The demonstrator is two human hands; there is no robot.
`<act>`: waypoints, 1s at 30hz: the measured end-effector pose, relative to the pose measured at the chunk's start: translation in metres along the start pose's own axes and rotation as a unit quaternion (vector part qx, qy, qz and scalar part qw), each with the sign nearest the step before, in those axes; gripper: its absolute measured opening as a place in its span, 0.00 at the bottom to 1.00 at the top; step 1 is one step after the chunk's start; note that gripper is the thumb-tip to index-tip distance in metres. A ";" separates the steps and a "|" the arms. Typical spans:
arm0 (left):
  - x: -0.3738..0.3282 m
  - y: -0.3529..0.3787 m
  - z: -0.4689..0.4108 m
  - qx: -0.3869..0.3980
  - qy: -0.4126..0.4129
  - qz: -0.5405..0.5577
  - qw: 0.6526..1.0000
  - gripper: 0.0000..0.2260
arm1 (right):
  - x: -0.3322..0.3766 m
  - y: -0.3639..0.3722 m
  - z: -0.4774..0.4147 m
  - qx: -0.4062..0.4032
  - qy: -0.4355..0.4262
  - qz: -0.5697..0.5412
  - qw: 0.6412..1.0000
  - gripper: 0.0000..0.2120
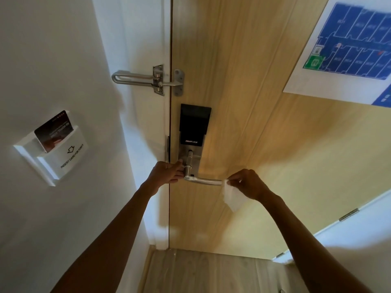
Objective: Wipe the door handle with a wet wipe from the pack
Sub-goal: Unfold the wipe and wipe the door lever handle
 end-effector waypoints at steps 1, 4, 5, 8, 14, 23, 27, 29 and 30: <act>0.000 0.000 0.000 0.001 0.000 -0.003 1.000 0.17 | -0.005 -0.006 0.000 -0.017 0.027 -0.020 0.999 0.06; 0.000 -0.001 -0.001 0.002 0.005 -0.004 1.000 0.18 | -0.007 -0.013 0.003 -0.107 0.086 -0.075 0.988 0.07; 0.000 0.000 -0.002 0.000 0.007 -0.003 1.000 0.18 | -0.002 -0.009 0.004 -0.135 0.097 -0.097 0.981 0.07; 0.000 0.000 -0.003 -0.003 0.008 -0.002 1.000 0.17 | 0.026 0.012 0.007 -0.178 0.097 -0.164 0.966 0.06; -0.003 -0.002 -0.001 0.009 0.014 -0.018 1.000 0.18 | 0.051 0.048 0.020 -0.156 -0.005 -0.028 0.987 0.10; -0.010 -0.005 0.002 0.031 -0.028 -0.021 0.999 0.21 | 0.064 0.051 0.009 -0.156 0.015 0.016 0.988 0.10; -0.012 -0.014 -0.004 0.020 -0.058 -0.022 0.998 0.25 | 0.076 0.049 0.005 -0.264 0.082 -0.033 0.960 0.10; -0.014 -0.020 -0.004 0.008 -0.070 -0.026 0.997 0.28 | 0.096 0.062 0.004 -0.270 0.048 -0.045 0.960 0.11; -0.014 -0.022 -0.003 0.001 -0.073 -0.029 0.997 0.28 | 0.105 0.071 0.005 -0.253 0.028 -0.047 0.966 0.11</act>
Point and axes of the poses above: each hand's wrist, its own z-axis away from the middle knuckle, its own y-axis out of the palm, x = y × z, the point moved 1 cm from there along -z, towards the middle knuckle, and after that the axes turned 2 degrees about -y, right-handed, at the moved point
